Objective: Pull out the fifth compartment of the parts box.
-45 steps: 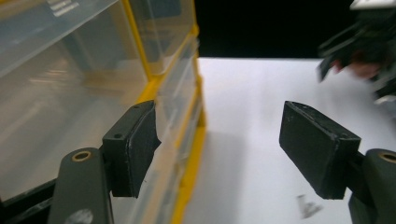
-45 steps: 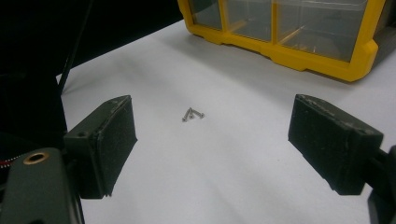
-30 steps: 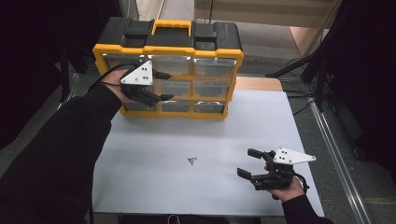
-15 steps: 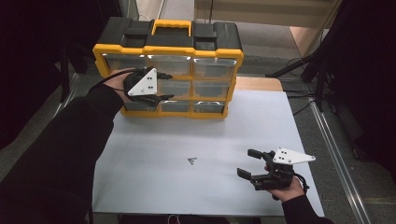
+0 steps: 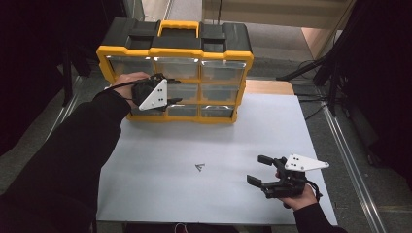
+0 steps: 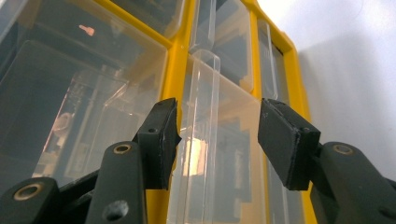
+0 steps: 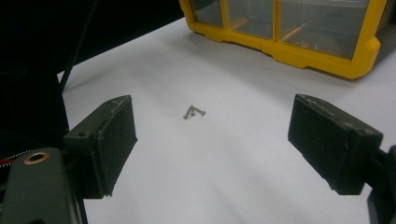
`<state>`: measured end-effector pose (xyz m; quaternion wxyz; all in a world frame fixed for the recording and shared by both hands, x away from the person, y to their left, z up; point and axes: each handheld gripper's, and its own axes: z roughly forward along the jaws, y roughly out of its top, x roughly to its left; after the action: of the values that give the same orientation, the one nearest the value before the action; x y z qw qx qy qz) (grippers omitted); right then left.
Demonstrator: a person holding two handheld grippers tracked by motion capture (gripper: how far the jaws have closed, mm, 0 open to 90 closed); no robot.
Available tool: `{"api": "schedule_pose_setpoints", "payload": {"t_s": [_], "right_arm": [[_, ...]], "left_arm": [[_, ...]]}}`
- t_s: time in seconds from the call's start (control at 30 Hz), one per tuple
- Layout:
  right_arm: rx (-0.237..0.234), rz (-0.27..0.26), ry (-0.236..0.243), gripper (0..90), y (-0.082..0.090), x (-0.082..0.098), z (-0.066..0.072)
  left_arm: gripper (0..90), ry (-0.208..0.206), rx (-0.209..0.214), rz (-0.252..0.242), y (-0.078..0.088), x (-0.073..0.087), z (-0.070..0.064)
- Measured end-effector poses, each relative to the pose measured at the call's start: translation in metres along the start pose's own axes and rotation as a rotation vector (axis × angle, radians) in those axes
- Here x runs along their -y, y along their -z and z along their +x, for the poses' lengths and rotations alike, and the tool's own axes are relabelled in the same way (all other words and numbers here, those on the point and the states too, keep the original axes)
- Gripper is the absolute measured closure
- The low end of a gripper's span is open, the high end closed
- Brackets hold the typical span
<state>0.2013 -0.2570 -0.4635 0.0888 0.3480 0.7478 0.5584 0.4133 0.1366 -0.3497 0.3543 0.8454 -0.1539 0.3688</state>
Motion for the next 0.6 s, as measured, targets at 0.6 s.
{"api": "schedule_pose_setpoints", "payload": {"t_s": [0.6], "right_arm": [[0.002, -0.002, -0.010, 17.1, 0.0015, 0.0000, -0.0021]], "left_arm": [[61.1, -0.025, -0.037, -0.012, -0.0062, 0.0079, -0.0026]]}}
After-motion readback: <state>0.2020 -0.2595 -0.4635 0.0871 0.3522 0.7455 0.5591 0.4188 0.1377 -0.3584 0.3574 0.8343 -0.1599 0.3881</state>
